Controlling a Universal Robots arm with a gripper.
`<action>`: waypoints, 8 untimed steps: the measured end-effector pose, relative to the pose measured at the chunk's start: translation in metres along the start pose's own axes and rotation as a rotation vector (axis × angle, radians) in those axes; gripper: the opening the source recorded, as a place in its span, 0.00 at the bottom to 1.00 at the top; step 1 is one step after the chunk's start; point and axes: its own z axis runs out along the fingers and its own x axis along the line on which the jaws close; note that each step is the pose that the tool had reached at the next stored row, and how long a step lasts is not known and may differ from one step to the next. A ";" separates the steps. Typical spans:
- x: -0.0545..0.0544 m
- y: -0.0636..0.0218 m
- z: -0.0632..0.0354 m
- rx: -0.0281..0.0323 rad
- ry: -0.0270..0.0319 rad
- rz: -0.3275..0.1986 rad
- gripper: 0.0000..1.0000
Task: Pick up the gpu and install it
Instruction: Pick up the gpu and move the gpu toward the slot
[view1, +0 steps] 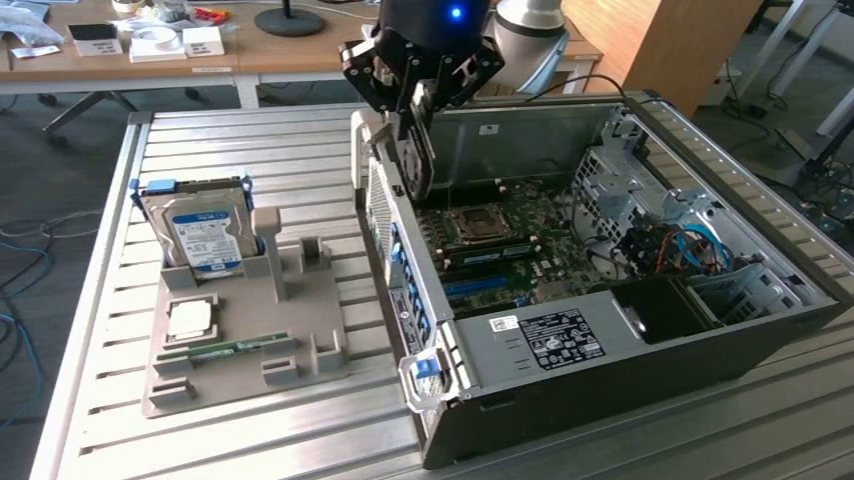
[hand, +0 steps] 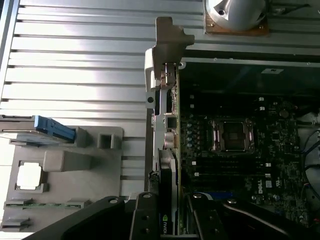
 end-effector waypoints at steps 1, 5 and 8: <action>0.000 0.0000 0.0000 -0.0001 0.0000 0.000 0.27; -0.001 0.0000 0.0001 0.0088 0.0000 0.000 0.27; 0.000 0.0000 0.0000 0.0403 0.0014 -0.001 0.27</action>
